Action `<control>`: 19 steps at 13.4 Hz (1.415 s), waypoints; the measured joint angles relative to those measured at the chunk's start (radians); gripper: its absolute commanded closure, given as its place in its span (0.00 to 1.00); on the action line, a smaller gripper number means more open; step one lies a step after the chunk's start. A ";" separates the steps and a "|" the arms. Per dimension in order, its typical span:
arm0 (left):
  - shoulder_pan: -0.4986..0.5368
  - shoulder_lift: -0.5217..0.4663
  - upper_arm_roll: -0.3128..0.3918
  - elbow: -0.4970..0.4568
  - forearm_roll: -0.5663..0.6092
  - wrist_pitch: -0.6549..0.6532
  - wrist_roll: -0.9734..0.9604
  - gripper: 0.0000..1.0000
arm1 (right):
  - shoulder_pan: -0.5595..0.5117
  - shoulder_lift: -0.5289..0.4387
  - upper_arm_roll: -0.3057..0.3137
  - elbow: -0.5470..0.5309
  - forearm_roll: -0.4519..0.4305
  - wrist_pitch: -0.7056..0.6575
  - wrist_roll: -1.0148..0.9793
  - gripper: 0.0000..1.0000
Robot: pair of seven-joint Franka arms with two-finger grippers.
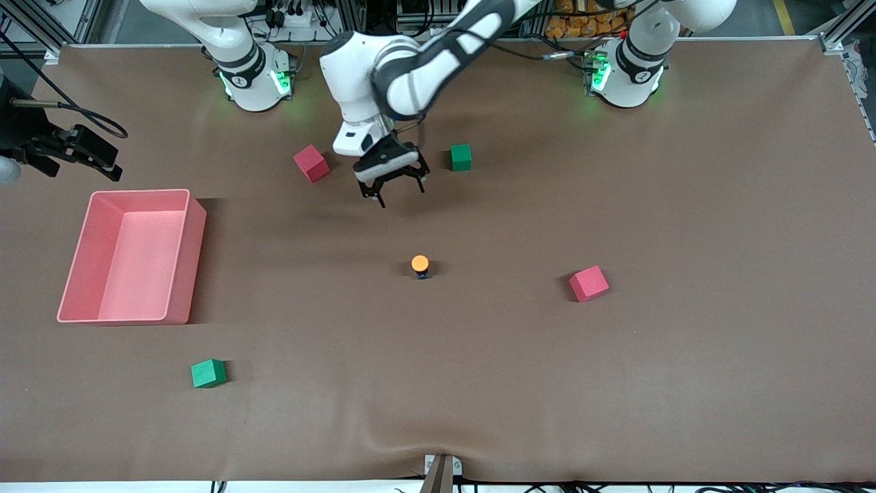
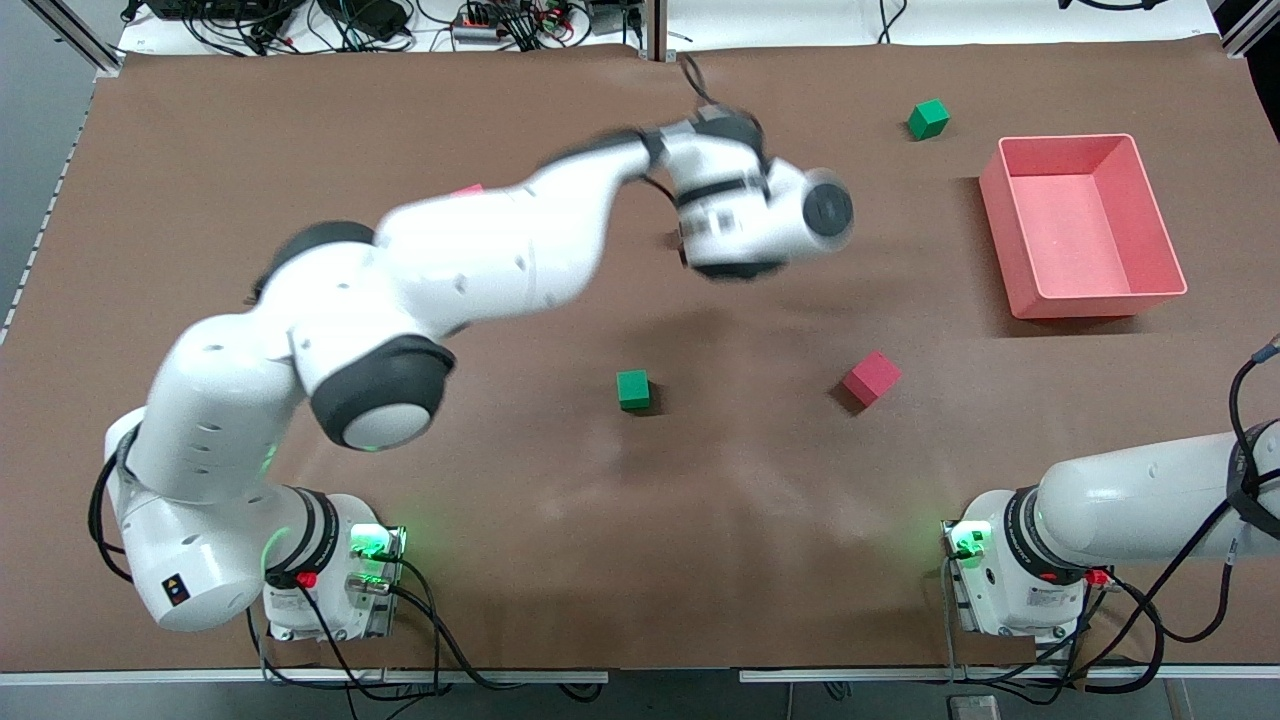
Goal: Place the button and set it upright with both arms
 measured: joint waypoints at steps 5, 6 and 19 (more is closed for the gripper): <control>0.235 -0.177 0.001 0.000 -0.220 -0.081 0.451 0.00 | 0.000 0.001 -0.001 0.000 0.000 -0.001 0.000 0.00; 0.270 -0.203 0.001 -0.001 -0.238 -0.114 0.521 0.00 | 0.000 0.001 -0.001 0.000 0.000 -0.002 0.000 0.00; 0.737 -0.593 -0.003 -0.261 -0.481 -0.382 1.207 0.00 | -0.004 0.001 -0.004 0.000 0.000 -0.015 0.000 0.00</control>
